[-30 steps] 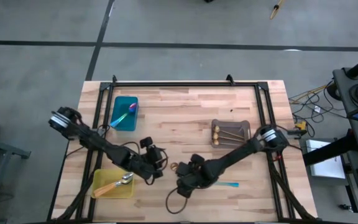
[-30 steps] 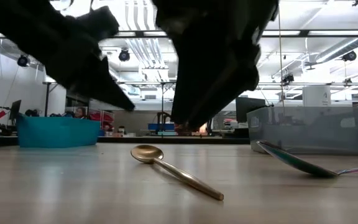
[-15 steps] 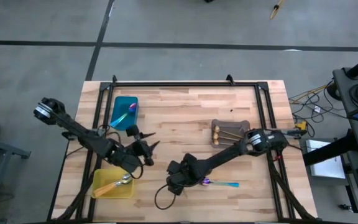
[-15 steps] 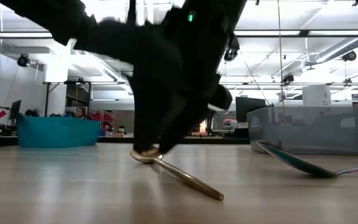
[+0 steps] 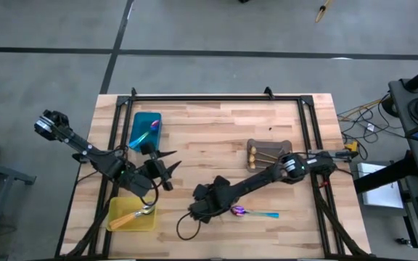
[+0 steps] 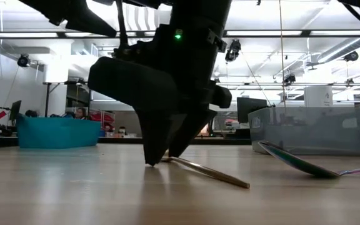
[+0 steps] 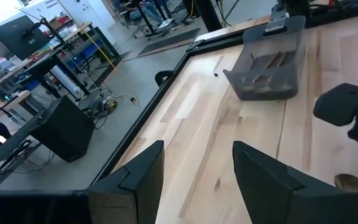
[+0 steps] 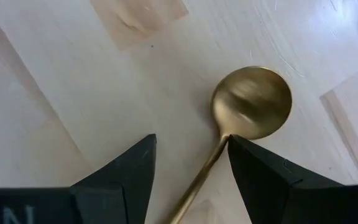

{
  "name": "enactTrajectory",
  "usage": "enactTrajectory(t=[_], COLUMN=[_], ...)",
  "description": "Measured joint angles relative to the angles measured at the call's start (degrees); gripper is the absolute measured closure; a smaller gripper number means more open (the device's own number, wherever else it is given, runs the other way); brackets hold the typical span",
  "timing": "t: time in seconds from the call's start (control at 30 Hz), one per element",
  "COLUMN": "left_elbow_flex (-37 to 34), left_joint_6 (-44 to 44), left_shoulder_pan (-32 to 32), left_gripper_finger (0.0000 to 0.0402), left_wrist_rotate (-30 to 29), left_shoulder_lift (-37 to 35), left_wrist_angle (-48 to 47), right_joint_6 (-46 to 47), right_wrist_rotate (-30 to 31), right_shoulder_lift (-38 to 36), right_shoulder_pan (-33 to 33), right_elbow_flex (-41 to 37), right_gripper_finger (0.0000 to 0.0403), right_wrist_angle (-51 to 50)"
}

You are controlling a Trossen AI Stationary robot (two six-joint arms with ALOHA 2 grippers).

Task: Sort silverware by color (type)
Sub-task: Put the gold spoon into the black bin

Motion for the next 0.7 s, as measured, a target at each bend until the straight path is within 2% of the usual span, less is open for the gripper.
enactTrajectory(t=[0.27,0.7], left_elbow_flex=[0.0,0.0], left_joint_6=[-0.5,-1.0], left_shoulder_pan=[-0.3,-0.4], left_gripper_finger=[0.0231,0.0231], left_wrist_rotate=[0.1,0.1], left_shoulder_lift=[0.2,0.3], left_wrist_angle=[-1.0,-1.4], right_joint_6=[3.4,5.1], right_wrist_rotate=[-2.8,-3.9], right_shoulder_lift=[-0.7,-0.4], right_shoulder_pan=[-0.7,-1.1], right_elbow_flex=[5.4,1.3], right_gripper_finger=[0.0209,0.0212], right_wrist_angle=[-9.2,-3.9])
